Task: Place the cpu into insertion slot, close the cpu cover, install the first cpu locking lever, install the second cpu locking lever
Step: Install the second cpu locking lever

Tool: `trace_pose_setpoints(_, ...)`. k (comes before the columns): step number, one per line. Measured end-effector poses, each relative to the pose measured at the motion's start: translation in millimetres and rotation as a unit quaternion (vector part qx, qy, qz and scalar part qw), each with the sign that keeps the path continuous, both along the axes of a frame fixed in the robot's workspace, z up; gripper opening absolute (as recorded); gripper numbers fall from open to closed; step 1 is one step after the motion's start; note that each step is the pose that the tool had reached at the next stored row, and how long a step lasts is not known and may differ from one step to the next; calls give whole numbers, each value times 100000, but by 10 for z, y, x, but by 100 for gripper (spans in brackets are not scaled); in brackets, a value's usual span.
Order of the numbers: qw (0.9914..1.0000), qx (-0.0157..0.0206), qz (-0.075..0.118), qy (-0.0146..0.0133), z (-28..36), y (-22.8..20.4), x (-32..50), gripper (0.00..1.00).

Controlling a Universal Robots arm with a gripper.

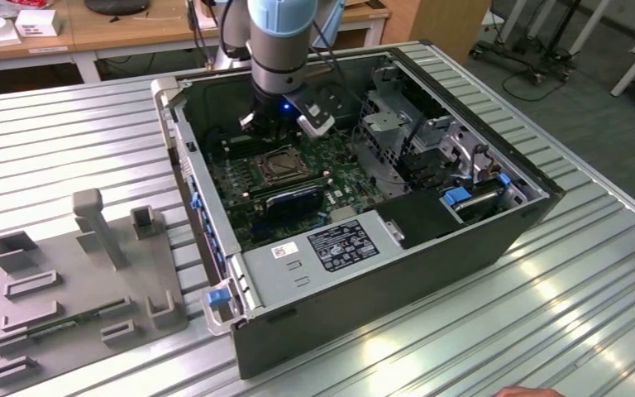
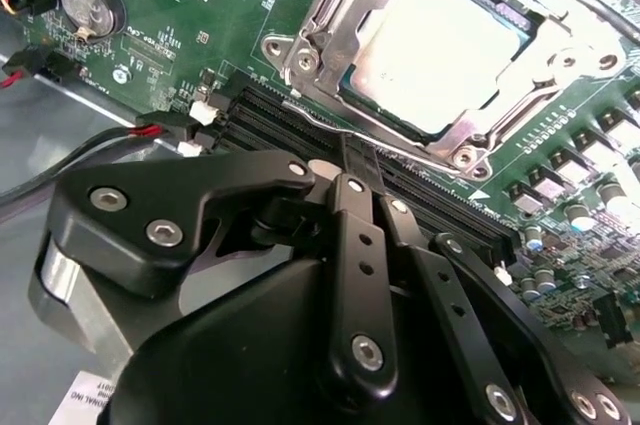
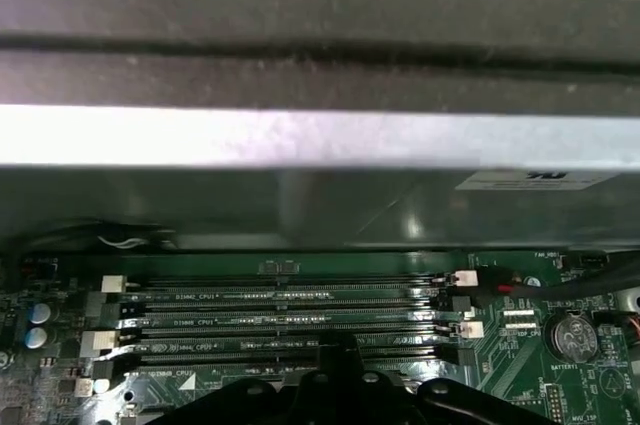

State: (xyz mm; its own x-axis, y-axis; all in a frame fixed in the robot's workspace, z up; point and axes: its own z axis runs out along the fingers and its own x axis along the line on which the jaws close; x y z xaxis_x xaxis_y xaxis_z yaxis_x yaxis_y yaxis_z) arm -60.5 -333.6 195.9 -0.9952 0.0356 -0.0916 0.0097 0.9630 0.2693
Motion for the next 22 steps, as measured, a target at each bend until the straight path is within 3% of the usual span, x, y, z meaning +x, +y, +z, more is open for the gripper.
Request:
trace_pose_setpoints(12, 99999, -397, -202, 15, -55, -2, 14, 11)
trace_pose_setpoints(22, 99999, -482, -198, 34, -83, 2, 21, 11)
